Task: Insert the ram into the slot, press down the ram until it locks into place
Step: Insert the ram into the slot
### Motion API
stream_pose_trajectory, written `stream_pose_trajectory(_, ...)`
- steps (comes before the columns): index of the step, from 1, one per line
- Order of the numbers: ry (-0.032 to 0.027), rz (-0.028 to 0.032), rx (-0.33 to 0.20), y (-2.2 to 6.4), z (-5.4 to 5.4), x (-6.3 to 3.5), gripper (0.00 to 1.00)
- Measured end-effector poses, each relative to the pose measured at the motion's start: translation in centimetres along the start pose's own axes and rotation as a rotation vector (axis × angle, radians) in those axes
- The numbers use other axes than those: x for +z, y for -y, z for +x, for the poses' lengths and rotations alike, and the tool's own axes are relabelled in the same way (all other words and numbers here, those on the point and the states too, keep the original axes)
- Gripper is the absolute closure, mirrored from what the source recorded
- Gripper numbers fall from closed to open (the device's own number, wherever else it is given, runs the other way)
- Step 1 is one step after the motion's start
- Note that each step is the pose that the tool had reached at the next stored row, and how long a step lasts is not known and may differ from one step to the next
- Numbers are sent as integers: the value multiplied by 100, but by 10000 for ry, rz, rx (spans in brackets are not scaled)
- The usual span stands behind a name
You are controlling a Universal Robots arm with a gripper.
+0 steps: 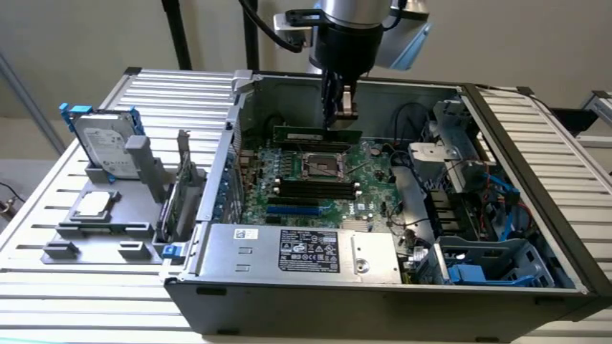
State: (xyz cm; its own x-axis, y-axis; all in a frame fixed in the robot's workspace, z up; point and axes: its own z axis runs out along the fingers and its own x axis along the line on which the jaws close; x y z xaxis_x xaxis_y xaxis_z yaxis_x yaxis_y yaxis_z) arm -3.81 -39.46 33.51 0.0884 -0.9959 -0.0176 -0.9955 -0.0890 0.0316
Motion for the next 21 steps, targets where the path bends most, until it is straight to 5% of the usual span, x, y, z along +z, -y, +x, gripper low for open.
stream_pose_trajectory(13, -49, 246, 124, 6, 3, 186, 87)
stream_pose_trajectory(21, -53, 271, 284, 7, -3, 328, 87)
